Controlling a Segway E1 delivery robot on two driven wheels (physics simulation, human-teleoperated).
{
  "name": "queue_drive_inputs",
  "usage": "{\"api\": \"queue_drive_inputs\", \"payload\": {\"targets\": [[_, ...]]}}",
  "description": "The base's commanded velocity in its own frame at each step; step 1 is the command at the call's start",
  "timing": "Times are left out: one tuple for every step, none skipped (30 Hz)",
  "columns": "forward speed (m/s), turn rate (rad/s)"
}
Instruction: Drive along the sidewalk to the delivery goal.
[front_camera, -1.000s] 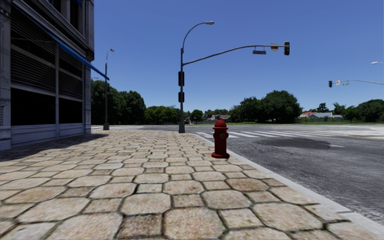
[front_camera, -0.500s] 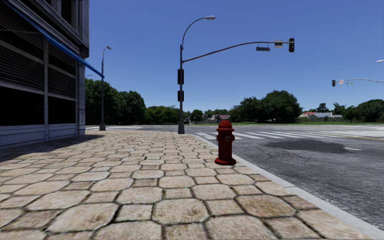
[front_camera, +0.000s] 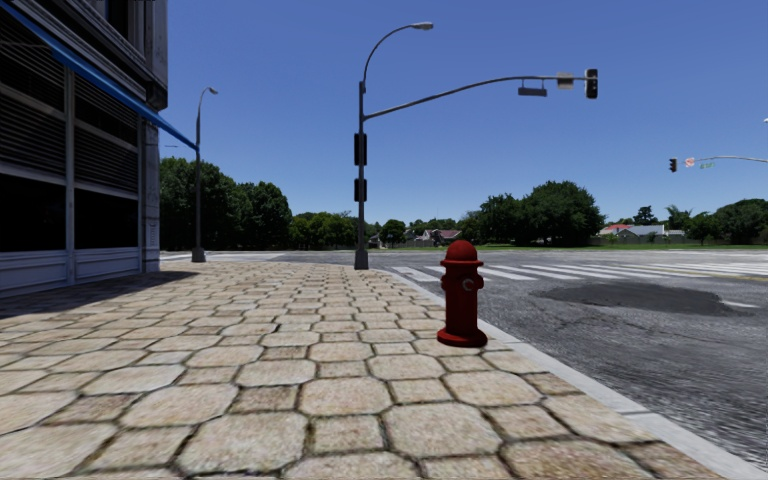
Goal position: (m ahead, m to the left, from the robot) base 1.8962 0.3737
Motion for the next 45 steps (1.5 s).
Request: {"api": "queue_drive_inputs", "payload": {"targets": [[1.0,0.55],[1.0,0.81],[1.0,1.03],[1.0,1.2],[1.0,1.2],[1.0,1.2],[1.0,1.2],[1.0,1.2],[1.0,1.11],[1.0,0.25],[1.0,0.25],[1.0,0.09],[1.0,0.01],[1.0,0.01],[1.0,0.0],[1.0,0.0],[1.0,0.0],[1.04,0.0],[1.1,0.0],[1.13,0.0],[1.13,0.0],[1.14,0.0],[1.15,0.0],[1.15,0.0],[1.15,0.0],[1.15,0.0],[1.15,0.0],[1.15,0.0],[1.15,0.0],[1.16,0.0],[1.16,0.0],[1.14,0.0],[1.04,0.0],[1.04,0.0],[0.98,0.0],[0.89,0.0],[0.83,0.0],[0.8,0.0],[0.77,0.0],[0.76,0.0],[0.76,0.0],[0.76,0.0],[0.76,0.0],[0.75,0.0],[0.75,0.0]]}}
